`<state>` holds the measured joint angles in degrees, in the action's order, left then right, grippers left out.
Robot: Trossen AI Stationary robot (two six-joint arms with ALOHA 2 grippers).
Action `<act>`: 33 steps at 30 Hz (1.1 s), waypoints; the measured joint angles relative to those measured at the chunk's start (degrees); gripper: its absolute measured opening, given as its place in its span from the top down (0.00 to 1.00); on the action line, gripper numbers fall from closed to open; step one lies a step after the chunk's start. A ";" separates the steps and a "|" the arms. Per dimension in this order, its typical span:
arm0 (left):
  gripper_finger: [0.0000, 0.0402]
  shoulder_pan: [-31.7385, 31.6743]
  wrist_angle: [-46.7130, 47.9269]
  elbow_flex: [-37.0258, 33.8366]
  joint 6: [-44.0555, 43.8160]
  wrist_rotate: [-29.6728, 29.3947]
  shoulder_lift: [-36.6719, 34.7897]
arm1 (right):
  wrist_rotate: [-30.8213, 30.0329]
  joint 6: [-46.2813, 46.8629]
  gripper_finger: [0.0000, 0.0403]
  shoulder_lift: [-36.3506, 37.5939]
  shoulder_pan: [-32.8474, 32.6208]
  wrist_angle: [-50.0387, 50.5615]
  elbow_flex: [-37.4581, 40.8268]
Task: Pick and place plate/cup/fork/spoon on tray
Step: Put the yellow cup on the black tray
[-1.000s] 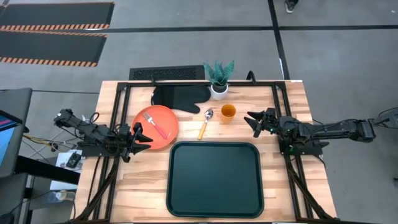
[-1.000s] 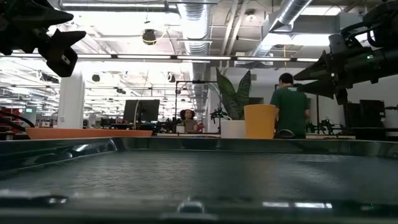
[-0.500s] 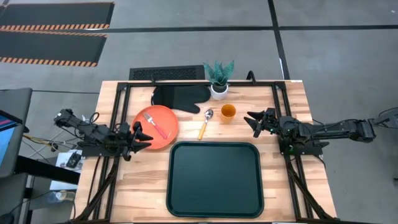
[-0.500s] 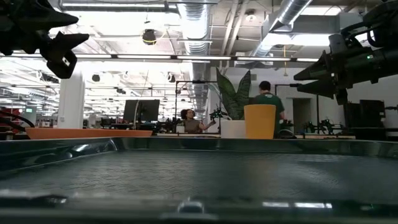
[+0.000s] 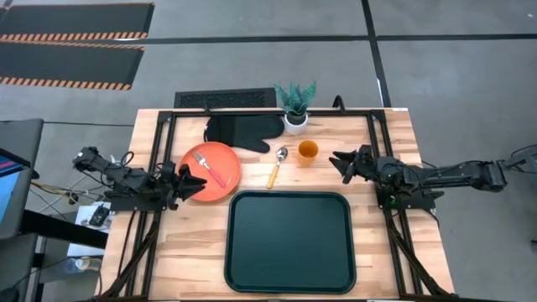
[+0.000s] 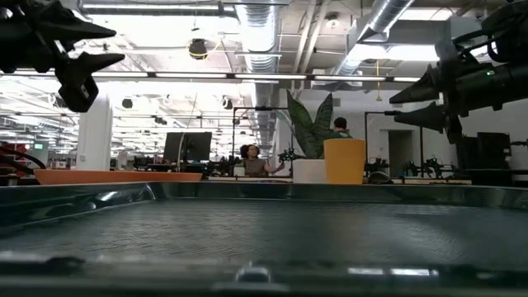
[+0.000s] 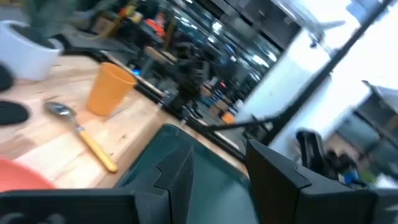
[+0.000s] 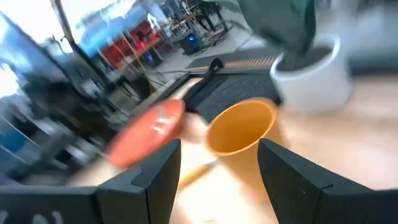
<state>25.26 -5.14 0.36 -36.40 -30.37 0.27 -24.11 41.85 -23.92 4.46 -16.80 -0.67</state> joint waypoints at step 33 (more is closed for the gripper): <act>0.41 -1.14 8.29 39.03 -0.18 -27.77 25.55 | 10.77 5.20 0.41 -27.13 12.28 59.34 -54.85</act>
<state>24.12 3.15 39.39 -36.58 -58.14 25.82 -13.35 47.05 -51.05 16.74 42.54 -55.51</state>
